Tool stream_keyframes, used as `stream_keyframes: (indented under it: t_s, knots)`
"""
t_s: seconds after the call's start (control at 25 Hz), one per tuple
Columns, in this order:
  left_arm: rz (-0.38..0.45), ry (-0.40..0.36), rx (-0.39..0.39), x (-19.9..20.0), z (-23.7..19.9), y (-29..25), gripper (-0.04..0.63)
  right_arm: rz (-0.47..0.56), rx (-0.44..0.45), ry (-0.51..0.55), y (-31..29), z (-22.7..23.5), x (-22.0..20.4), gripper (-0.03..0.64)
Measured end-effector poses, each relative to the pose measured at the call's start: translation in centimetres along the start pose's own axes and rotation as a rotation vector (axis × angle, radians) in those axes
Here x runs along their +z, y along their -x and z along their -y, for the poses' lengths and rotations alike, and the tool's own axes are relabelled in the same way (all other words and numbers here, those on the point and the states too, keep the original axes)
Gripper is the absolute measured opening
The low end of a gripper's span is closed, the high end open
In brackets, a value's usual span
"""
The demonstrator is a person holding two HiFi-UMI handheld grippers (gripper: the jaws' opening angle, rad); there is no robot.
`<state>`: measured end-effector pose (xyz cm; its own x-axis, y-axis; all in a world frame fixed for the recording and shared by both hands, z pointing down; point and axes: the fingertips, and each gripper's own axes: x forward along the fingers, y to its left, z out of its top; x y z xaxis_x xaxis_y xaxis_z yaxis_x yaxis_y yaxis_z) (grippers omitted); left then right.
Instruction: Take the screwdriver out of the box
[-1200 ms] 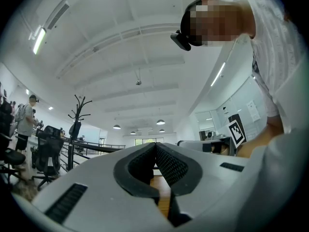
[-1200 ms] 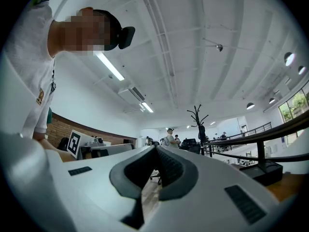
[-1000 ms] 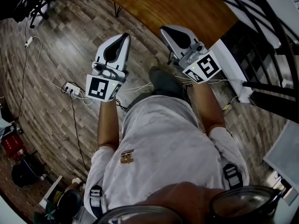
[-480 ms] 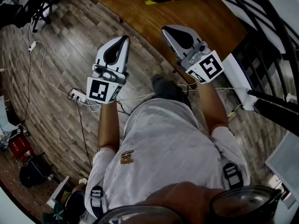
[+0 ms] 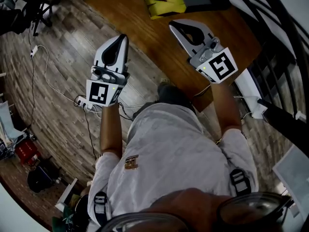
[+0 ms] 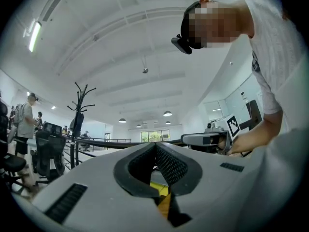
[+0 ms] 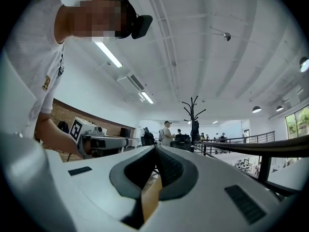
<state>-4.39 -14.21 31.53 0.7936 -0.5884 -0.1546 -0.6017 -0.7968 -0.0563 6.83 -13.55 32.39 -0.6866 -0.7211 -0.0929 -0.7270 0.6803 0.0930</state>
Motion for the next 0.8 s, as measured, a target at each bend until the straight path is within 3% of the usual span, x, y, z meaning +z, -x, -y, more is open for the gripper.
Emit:
stream_keyframes:
  t_s: [0.28,0.6,0.8]
  knots:
    - [-0.037,0.0,0.019,-2.1,-3.4,-6.4,0.019,-0.037,-0.022,-0.006,-2.8,7.9,-3.1,0.032]
    - [-0.057,0.025,-0.006,-3.4,-6.8,-10.3,0.018,-0.094,-0.06,-0.008,-5.5,12.2,-4.4,0.034]
    - [-0.066,0.031,-0.038,-4.5,-9.3,-12.6,0.018,-0.19,-0.058,0.066,-8.6,14.6,-5.7,0.034]
